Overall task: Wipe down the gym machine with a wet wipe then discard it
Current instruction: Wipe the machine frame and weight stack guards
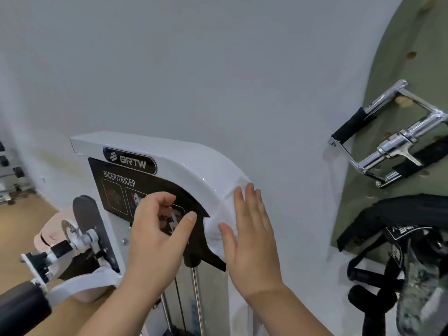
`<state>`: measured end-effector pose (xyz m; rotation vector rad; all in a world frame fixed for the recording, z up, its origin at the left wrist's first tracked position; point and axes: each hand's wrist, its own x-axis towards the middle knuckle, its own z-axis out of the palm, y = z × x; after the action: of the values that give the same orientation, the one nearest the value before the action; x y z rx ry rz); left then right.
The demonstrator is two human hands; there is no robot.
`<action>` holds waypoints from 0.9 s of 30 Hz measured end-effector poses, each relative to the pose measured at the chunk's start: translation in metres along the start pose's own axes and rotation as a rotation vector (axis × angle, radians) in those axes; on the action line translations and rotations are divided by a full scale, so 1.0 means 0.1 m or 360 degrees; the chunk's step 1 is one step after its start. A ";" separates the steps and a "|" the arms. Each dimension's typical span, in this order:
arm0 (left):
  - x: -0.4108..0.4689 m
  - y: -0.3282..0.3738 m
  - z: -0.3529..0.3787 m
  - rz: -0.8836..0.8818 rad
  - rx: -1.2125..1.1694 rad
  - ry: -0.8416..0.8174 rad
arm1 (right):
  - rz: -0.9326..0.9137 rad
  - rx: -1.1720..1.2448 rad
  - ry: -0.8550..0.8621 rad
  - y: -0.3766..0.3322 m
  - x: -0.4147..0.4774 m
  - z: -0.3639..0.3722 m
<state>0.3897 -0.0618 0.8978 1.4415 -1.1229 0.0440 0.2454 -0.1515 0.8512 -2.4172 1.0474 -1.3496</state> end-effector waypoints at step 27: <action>0.33 -0.09 0.07 0.0600 0.0385 -0.0105 | 0.0152 0.0215 -0.0232 0.14 -0.12 -0.10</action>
<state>0.4083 -0.0889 0.9099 1.4304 -1.4711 0.4122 0.2267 -0.1518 0.8419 -2.2975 0.9880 -1.1553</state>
